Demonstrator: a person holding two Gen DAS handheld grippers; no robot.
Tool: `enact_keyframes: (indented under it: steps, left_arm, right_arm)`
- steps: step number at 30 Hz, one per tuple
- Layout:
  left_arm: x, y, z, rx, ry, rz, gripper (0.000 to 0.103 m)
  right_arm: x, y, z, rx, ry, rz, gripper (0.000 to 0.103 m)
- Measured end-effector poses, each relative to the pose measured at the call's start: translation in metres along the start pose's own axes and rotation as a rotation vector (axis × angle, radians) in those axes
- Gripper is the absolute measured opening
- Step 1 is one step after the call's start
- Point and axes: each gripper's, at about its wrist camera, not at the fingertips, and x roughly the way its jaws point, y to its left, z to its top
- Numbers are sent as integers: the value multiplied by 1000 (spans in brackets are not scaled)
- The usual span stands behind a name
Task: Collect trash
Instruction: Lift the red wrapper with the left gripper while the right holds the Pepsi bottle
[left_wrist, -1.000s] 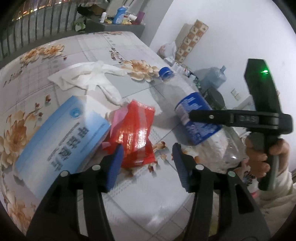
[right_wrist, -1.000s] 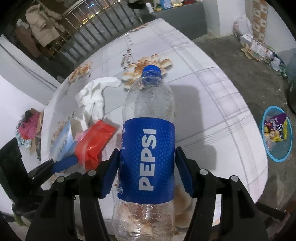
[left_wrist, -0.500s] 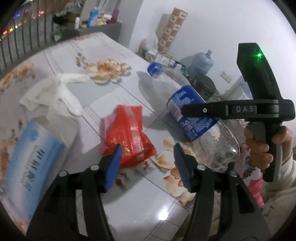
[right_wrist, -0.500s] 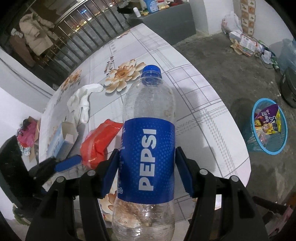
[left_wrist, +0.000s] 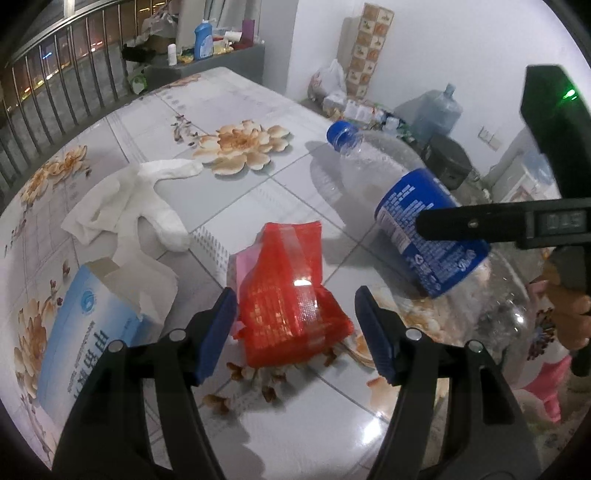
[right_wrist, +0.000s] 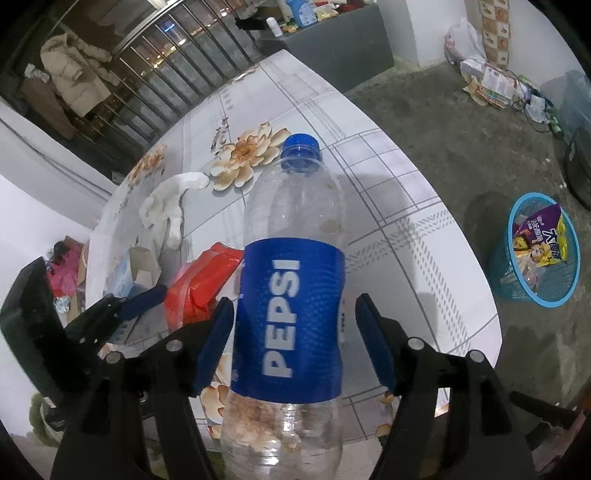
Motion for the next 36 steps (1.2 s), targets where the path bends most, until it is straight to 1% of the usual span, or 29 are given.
enact_keyframes:
  steps: [2,5,12,19,29,33,36]
  left_arm:
    - [6,-1,1,11,10,18,54]
    - [13,0,2,4,24,29,47]
    - [18,-5,4,29,16,64,38]
    - [20,-10,5,40,12,67,29]
    - [19,-15,6,57,3,76,27]
    - [18,-18,5,63,-1,79,27]
    - [17,-19,6,67,-5,81,27]
  right_arm:
    - [1,-1,0,3,2,3,67]
    - [2,-1,0,4,6,11,67]
    - [8,0,1,-3,26,22,67]
    - [12,-2,0,10,48,46,67]
    - [20,-3,-2,37,77,79,67]
    - [23,-5,-2,57,89,108,59]
    - [23,-7,-1,69,86,113,59]
